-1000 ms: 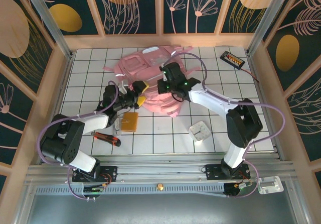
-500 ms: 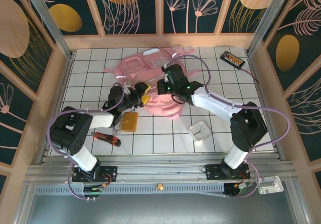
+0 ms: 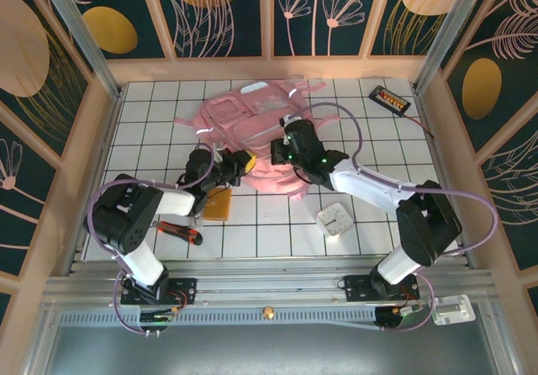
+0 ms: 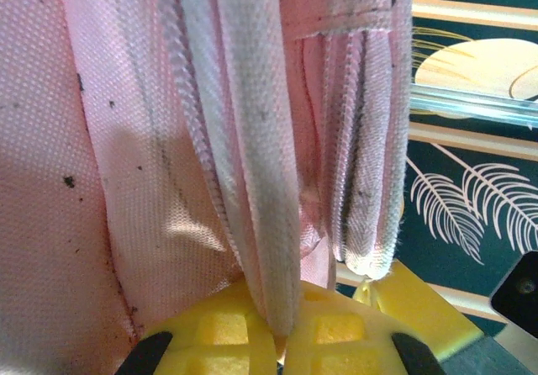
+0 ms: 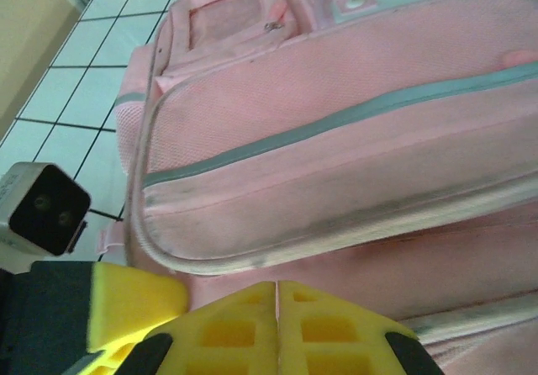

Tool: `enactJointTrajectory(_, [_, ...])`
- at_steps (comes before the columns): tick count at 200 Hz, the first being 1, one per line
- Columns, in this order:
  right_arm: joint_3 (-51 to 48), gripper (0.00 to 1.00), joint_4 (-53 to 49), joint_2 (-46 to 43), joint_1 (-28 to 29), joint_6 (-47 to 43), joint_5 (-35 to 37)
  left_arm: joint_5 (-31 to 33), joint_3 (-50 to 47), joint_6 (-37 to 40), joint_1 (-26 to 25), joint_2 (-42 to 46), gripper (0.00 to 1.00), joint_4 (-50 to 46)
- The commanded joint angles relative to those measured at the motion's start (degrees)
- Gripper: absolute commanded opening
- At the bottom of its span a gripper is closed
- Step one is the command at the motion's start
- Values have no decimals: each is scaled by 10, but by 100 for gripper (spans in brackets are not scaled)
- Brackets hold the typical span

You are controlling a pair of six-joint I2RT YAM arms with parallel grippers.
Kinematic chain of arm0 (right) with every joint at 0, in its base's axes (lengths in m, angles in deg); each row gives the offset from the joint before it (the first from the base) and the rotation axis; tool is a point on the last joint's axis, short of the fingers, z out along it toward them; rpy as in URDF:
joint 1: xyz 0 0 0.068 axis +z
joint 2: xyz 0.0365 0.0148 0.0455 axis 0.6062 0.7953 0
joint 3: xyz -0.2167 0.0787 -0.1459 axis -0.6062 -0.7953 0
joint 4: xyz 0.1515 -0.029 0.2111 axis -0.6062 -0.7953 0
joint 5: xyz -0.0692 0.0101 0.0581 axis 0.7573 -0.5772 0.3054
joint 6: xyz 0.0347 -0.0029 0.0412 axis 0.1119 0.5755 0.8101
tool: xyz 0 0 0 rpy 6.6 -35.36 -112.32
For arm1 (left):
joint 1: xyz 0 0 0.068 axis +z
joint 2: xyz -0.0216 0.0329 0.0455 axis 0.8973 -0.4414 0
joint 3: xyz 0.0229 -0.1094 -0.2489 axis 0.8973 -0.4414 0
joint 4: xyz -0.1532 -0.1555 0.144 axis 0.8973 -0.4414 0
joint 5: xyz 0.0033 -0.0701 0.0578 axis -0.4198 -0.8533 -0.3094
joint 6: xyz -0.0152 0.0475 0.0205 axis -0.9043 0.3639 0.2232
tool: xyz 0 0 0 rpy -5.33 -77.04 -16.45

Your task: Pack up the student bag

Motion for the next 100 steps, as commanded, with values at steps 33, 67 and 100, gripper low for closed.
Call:
enactJointTrajectory(33, [-95,0,143,-70,-90,1,15,-10,-14,38,51,112,0,-51])
enactJointTrajectory(67, [-134,0,223,-60,-152,6,0,-41,-16,51,82,148,0,-88])
enactJointTrajectory(100, [-135,0,271,-16,-188,10,-9,-61,-28,57,109,159,0,-100])
